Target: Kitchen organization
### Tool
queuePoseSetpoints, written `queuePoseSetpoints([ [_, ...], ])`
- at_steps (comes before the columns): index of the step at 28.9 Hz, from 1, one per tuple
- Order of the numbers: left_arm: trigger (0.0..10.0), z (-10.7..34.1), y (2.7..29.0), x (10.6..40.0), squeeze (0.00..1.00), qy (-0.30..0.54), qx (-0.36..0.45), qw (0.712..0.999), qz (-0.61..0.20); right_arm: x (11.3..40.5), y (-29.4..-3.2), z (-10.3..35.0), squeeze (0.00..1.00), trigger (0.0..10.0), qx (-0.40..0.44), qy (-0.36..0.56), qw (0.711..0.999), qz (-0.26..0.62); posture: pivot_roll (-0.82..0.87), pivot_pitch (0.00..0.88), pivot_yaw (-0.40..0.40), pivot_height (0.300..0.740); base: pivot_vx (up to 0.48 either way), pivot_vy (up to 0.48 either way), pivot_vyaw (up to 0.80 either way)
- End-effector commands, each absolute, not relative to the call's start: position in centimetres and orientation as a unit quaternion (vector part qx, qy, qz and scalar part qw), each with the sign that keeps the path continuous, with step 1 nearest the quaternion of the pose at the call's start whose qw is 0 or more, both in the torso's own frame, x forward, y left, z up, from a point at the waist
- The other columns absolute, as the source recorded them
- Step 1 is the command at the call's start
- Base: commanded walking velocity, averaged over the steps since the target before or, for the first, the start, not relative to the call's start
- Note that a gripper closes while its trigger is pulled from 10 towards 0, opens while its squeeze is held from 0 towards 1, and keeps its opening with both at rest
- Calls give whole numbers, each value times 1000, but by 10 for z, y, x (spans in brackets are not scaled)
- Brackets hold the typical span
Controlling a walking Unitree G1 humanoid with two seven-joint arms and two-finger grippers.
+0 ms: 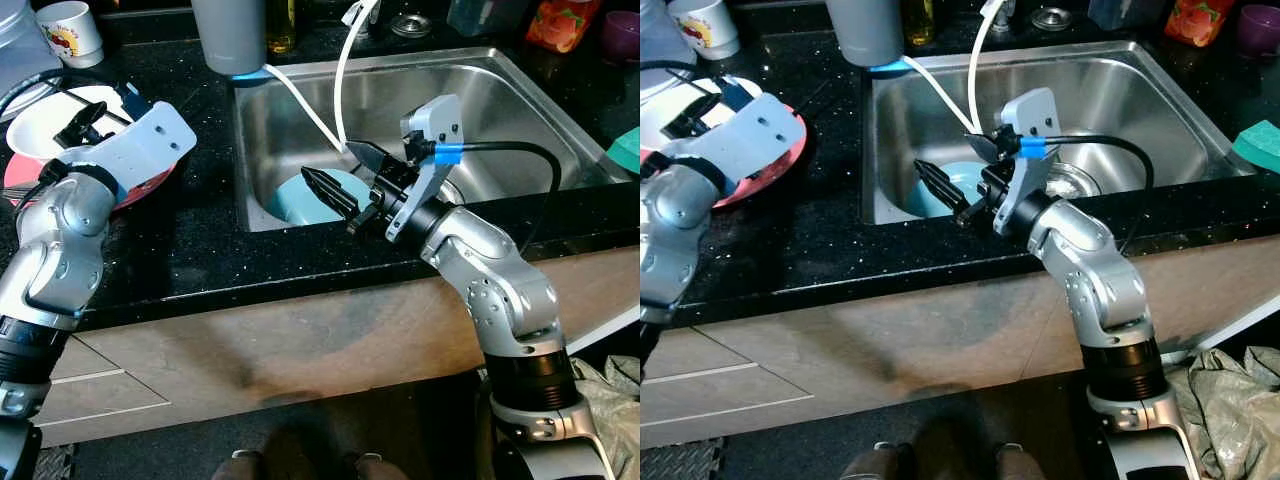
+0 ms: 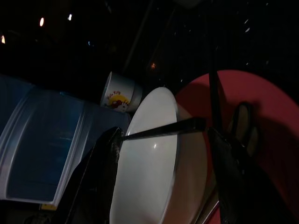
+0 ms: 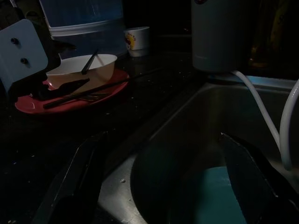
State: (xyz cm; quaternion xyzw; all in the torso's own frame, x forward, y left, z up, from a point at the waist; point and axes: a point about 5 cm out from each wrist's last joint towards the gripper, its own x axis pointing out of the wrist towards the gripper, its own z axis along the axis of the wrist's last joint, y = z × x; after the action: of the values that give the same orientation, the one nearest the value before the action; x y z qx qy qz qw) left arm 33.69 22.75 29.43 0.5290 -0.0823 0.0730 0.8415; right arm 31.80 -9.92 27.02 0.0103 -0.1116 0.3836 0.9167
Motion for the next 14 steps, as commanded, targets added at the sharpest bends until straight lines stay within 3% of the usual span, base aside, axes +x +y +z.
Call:
queuePoseSetpoints([
  [1,5922,296,227,336,0,-86,537,836,71,315,-97,268,0,10000,6,-106,914,392,19,194,3,740,0,0,0],
  [3,5922,296,227,337,0,-87,538,836,71,315,-97,268,0,10000,6,-106,914,392,19,194,3,740,0,0,0],
  [4,4745,296,227,337,0,-86,538,836,70,315,-97,268,0,10000,5,-105,914,392,19,194,3,740,0,0,0],
  [5,4745,296,227,337,0,-86,537,836,70,315,-97,268,0,10000,5,-105,914,392,19,194,3,740,0,0,0],
  [6,3059,295,227,337,0,-85,537,837,69,315,-97,268,0,10000,6,-105,914,392,19,195,3,740,0,0,0],
  [8,3059,294,227,337,0,-85,536,837,69,315,-97,268,0,10000,6,-105,914,392,19,195,3,740,0,0,0],
  [9,1373,294,228,337,0,-84,537,837,69,315,-97,268,0,10000,6,-105,914,392,19,194,3,740,0,0,0],
  [10,4196,293,229,338,0,-82,537,837,67,315,-97,267,0,10000,5,-104,914,391,20,195,2,740,0,0,0],
  [11,3373,291,229,338,0,-80,530,842,61,315,-97,267,0,10000,5,-104,914,391,20,195,3,740,0,0,0],
  [12,3373,291,229,338,0,-79,525,846,56,315,-97,267,0,10000,5,-104,914,391,20,195,3,740,0,0,0],
  [13,0,290,229,339,0,-79,530,842,57,315,-97,267,0,10000,5,-104,915,391,20,195,3,740,0,0,0],
  [14,0,290,229,339,0,-80,536,838,61,315,-97,267,0,10000,5,-104,915,391,20,196,3,740,0,0,0],
])
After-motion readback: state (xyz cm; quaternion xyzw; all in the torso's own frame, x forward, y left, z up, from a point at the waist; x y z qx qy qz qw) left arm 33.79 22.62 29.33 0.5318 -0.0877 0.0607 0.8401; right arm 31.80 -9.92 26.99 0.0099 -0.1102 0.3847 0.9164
